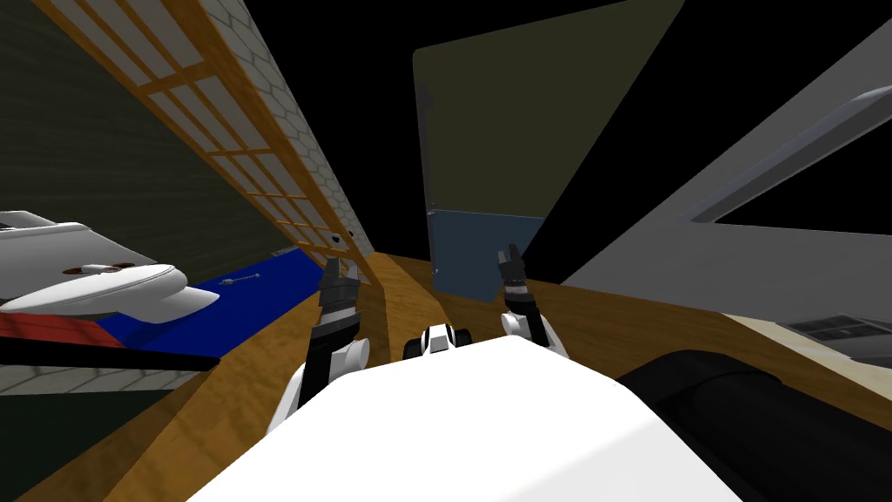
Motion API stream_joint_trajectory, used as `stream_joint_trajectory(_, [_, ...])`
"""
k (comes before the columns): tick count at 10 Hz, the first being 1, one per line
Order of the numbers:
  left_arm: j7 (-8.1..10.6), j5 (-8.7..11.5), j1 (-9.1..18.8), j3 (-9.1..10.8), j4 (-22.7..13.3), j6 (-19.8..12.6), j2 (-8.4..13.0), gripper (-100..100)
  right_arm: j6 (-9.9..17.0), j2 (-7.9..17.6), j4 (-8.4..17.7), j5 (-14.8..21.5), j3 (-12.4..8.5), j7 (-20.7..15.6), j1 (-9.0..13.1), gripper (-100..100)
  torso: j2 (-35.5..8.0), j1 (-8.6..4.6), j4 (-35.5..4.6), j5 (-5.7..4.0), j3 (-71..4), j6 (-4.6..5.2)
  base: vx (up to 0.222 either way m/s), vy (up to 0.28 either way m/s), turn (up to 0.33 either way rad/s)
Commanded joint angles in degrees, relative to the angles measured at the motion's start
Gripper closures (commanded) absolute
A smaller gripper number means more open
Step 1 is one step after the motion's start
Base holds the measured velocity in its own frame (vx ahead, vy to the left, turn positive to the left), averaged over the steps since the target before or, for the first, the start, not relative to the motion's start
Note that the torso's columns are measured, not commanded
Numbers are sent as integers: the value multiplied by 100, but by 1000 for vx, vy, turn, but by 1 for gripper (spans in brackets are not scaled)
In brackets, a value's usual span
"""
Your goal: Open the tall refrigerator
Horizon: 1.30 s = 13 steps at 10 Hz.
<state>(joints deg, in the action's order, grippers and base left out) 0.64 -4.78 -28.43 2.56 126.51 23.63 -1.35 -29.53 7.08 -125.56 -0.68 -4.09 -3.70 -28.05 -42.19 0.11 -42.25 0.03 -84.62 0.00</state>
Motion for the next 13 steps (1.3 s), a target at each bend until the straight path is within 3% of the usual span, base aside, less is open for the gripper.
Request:
stream_joint_trajectory(1, [0,0,0,0,0,0,0,0,47,404,56,321,-372,-26,-226,-100,-2,-4,-1,-1,1,0,109,131,-16])
stream_joint_trajectory(6, [0,0,0,-1,0,0,-1,0,175,1127,160,1127,-1294,-98,-779,-100,-15,-12,-5,-3,8,0,97,171,-24])
stream_joint_trajectory(7, [0,0,0,0,0,0,0,0,175,1127,160,1156,-1328,-98,-779,-100,-9,-15,-3,-4,6,0,84,118,-13])
stream_joint_trajectory(12, [0,0,0,0,0,0,0,0,287,1692,247,1905,-2153,-157,-1284,-100,-11,-16,-4,-5,7,0,91,132,-19])
stream_joint_trajectory(13, [0,0,0,0,0,0,0,0,287,1692,247,1905,-2204,-157,-1284,-100,-2,-6,-1,-2,1,0,80,123,-10])
